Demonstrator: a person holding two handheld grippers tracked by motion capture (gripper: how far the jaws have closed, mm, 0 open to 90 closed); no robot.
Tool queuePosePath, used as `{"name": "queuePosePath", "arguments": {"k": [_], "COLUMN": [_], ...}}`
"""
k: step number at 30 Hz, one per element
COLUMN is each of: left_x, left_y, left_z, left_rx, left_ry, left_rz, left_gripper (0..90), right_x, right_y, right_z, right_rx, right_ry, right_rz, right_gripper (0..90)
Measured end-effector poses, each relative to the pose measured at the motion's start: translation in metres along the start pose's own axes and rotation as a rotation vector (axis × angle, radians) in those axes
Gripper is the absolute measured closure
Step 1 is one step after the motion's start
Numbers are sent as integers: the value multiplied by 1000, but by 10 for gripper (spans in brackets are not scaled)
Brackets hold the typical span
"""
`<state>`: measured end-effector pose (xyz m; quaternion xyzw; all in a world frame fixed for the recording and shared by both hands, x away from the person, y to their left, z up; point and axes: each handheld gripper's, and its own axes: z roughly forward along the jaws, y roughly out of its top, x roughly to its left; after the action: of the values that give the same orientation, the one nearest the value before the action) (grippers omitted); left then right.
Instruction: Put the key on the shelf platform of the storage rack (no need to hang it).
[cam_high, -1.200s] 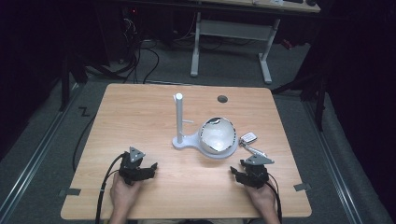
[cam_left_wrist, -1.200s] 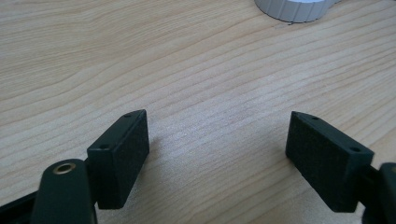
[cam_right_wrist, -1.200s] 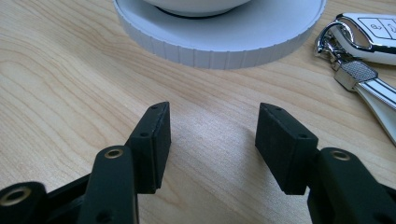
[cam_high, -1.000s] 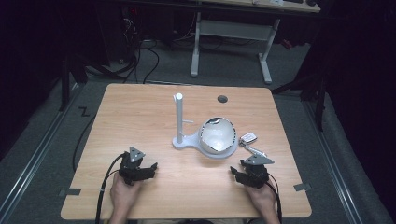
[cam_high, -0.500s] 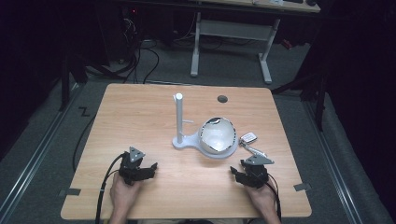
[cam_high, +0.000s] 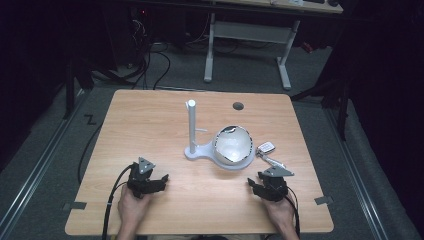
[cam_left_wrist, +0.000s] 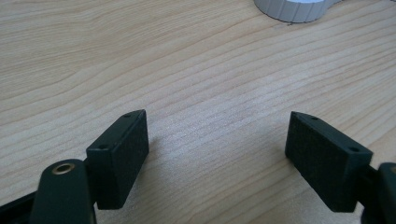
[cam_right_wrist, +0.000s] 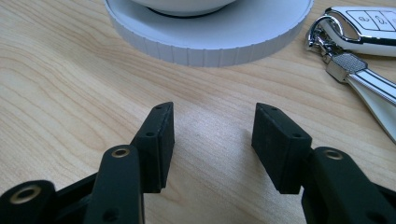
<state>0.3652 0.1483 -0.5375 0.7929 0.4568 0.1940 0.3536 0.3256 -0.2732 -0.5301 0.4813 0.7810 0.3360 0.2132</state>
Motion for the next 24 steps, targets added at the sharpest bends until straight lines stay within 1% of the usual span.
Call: {"name": "queuePosePath", "arguments": {"k": [8,15,19,22,24], "left_x": [0,0,0,0,0], "left_y": [0,0,0,0,0], "left_z": [0,0,0,0,0], "left_rx": [0,0,0,0,0], "left_ry": [0,0,0,0,0], "left_rz": [0,0,0,0,0], "left_gripper": [219,220,220,219,219], "right_x": [-6,-9,-15,-18,-19], "right_y": [1,2,3,3,3], "right_z": [-8,-11,-13,-14,-14], "right_rx": [-26,-29,-37,-40,-40], "right_ry": [-1,-3,-8,-5,-5], "right_rz": [18,25,34,50,54], "right_gripper": [507,515,524,532,535]}}
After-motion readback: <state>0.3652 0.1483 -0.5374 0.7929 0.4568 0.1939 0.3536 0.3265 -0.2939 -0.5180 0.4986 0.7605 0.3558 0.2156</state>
